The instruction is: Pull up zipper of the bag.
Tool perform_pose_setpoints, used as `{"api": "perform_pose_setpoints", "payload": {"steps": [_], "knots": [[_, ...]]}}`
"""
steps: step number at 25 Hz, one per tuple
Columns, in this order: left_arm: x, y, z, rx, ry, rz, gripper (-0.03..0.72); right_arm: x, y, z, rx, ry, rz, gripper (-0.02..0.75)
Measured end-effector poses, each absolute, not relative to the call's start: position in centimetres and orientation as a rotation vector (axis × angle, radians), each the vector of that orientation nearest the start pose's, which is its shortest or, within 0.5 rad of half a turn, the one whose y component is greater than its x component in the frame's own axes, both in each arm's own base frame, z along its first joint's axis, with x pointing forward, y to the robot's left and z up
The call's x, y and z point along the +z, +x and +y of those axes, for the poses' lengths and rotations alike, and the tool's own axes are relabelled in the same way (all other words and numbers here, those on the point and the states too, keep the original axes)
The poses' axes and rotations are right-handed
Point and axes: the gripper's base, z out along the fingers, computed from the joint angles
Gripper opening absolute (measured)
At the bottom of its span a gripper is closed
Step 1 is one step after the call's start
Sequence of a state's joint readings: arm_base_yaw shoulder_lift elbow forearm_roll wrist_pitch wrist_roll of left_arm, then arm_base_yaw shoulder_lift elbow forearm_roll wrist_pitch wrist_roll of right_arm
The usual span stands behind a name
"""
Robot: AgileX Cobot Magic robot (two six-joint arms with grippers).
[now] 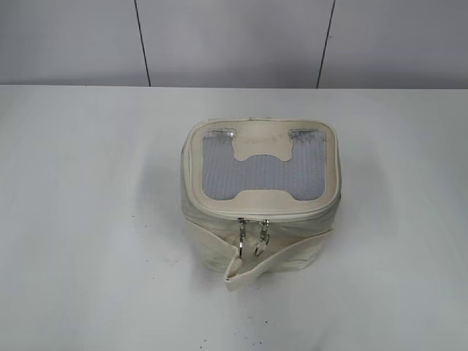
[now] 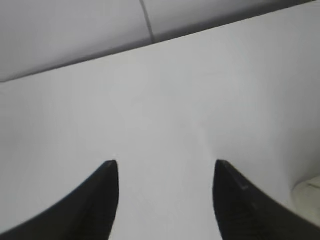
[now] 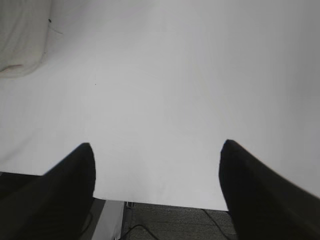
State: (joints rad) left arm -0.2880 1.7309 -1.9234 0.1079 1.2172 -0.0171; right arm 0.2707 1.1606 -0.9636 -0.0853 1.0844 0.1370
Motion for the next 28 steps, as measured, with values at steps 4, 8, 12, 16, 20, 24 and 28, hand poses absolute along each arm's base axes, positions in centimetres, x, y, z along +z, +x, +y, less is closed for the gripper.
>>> {"api": "perform_pose_setpoints", "payload": {"steps": [4, 8, 12, 16, 20, 24, 28], "knots": [[40.8, 31.1, -4.9, 0.066, 0.2, 2.548, 0.456, 31.8, 18.1, 4.1, -0.029, -0.214, 2.721, 0.589], [39.2, 24.8, -3.6, 0.031, 0.161, 2.572, 0.455, 31.6, 15.2, 3.3, -0.022, -0.207, 2.694, 0.587], [37.4, 18.8, -3.3, -0.079, 0.153, 2.497, 0.455, 30.7, 12.2, 2.5, -0.012, -0.199, 2.661, 0.587], [35.6, 12.6, -2.3, -0.101, 0.148, 2.41, 0.454, 29.9, 9.2, 1.7, 0.008, -0.204, 2.584, 0.586], [33.1, 7.8, -1.4, -0.117, 0.153, 2.321, 0.454, 28.9, 6.5, 0.9, 0.032, -0.201, 2.473, 0.586], [30.6, 3.7, -1.0, -0.115, 0.261, 2.204, 0.454, 27.8, 3.9, 0.2, 0.053, -0.205, 2.338, 0.586], [29.1, 0.8, -0.9, -0.157, 0.302, 2.093, 0.453, 27.7, 1.7, -0.2, 0.097, -0.221, 2.171, 0.586]]}}
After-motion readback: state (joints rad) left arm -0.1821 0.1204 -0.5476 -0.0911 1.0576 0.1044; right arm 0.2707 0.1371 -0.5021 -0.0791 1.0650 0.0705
